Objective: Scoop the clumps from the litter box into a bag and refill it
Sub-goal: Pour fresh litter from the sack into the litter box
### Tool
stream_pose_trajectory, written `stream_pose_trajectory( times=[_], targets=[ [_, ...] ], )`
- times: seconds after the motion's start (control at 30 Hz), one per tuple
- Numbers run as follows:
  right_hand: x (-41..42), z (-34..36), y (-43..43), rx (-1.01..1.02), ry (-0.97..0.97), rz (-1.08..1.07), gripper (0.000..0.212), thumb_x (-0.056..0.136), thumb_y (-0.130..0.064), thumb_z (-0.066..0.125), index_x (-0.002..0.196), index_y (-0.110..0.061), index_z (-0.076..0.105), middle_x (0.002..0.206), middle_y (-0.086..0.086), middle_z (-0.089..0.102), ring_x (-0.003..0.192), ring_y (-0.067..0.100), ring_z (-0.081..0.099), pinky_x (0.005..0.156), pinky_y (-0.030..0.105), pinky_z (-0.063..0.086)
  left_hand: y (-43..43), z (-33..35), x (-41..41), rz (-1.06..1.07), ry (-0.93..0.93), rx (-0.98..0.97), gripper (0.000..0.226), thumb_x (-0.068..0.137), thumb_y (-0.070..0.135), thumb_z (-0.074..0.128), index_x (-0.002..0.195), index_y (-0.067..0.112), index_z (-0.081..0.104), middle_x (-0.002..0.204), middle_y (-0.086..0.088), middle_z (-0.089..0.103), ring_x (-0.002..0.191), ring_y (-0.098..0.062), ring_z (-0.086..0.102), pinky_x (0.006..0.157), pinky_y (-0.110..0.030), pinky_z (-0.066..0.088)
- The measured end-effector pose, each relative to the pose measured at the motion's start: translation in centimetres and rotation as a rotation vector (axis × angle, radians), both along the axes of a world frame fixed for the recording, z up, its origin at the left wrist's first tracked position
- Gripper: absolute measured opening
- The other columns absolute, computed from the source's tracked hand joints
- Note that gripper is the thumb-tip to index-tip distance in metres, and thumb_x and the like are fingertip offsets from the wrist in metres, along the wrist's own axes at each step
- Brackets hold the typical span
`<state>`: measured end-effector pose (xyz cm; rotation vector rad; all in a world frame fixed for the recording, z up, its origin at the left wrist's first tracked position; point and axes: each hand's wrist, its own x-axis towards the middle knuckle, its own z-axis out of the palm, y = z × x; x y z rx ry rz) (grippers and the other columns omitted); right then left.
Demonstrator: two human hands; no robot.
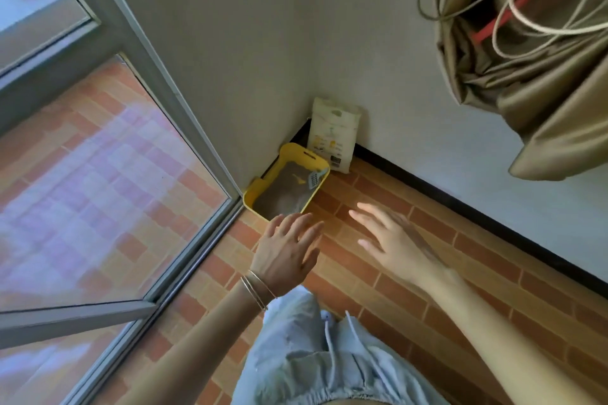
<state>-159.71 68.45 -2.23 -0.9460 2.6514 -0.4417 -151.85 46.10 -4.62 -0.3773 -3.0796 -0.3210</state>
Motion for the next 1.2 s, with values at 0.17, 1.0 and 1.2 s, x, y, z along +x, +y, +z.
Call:
stream_pose_trajectory(
  times=[0.17,1.0,1.2],
  targets=[
    [-4.7,-0.8,-0.6,-0.017,-0.004,0.059,0.048,0.091,-0.027,0.054,0.137,-0.024,0.041,0.145,-0.002,0.038,0.13,0.015,0.039,0.104,0.035,0.032,-0.7,-0.5,-4.3,0.037,-0.006,-0.026,0.046,0.089,0.042,0.034,0.12,0.022,0.061,0.117,-0.004,0.064,0.106,-0.024,0.061,0.092,-0.041,0.047],
    [-33.8,-14.0,-7.4,-0.053,-0.016,-0.01,0.042,0.091,-0.019,0.055,0.131,-0.014,0.049,0.135,0.003,0.047,0.123,0.017,0.045,0.104,0.027,0.033,-6.0,-13.6,-31.9,0.146,-0.071,0.082,0.045,0.092,0.041,0.033,0.126,0.02,0.055,0.125,-0.007,0.059,0.113,-0.03,0.056,0.094,-0.048,0.045],
    [-41.1,-23.6,-7.2,-0.001,0.122,0.002,0.044,0.087,-0.018,0.062,0.129,-0.014,0.052,0.125,0.004,0.057,0.112,0.02,0.056,0.089,0.039,0.05,-3.5,-23.5,-36.2,0.227,-0.086,0.153,0.047,0.084,0.038,0.038,0.121,0.02,0.061,0.116,-0.005,0.064,0.106,-0.028,0.061,0.091,-0.043,0.047]
  ],
)
